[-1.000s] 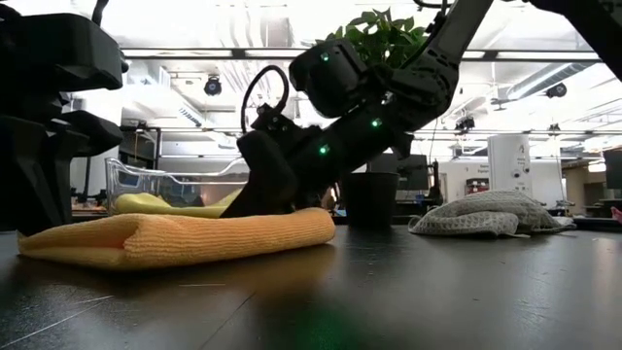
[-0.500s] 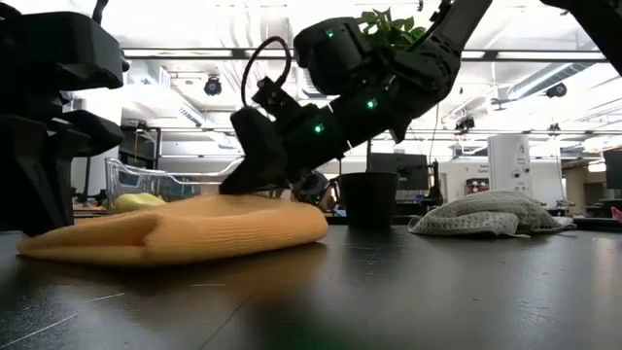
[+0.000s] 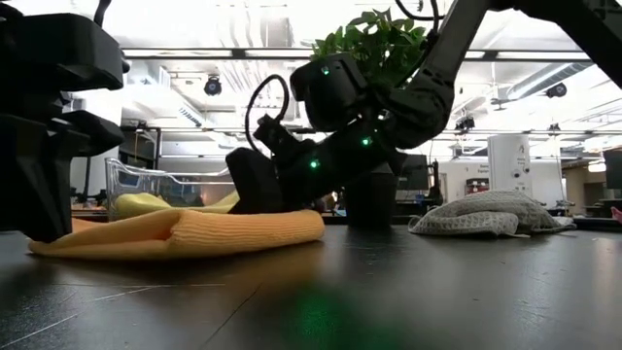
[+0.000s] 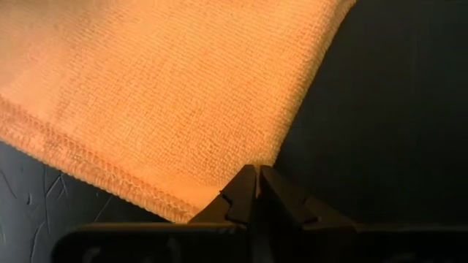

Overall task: Fold microfiber towels
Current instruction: Fold the orange towel

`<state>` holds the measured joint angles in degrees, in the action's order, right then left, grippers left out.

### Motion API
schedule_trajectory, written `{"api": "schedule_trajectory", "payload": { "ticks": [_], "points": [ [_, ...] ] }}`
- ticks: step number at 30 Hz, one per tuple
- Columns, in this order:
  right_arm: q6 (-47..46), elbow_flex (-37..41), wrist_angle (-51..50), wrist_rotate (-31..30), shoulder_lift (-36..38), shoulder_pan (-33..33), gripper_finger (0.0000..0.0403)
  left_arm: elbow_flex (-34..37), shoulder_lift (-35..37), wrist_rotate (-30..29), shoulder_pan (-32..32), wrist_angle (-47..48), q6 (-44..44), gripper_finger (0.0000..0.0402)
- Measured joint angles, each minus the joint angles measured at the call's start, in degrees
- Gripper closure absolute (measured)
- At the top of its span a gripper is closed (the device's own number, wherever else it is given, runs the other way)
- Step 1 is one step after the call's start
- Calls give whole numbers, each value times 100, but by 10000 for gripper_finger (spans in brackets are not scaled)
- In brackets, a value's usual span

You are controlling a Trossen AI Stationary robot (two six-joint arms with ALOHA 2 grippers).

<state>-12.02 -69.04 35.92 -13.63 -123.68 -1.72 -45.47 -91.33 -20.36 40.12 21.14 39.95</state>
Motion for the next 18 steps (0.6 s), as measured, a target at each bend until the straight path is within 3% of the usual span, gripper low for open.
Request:
{"api": "schedule_trajectory", "payload": {
  "ticks": [18],
  "points": [
    [-467, 4, 451, -206, -96, 71, 394, -269, 410, 232, -7, 615, -41, 395]
  ]
}}
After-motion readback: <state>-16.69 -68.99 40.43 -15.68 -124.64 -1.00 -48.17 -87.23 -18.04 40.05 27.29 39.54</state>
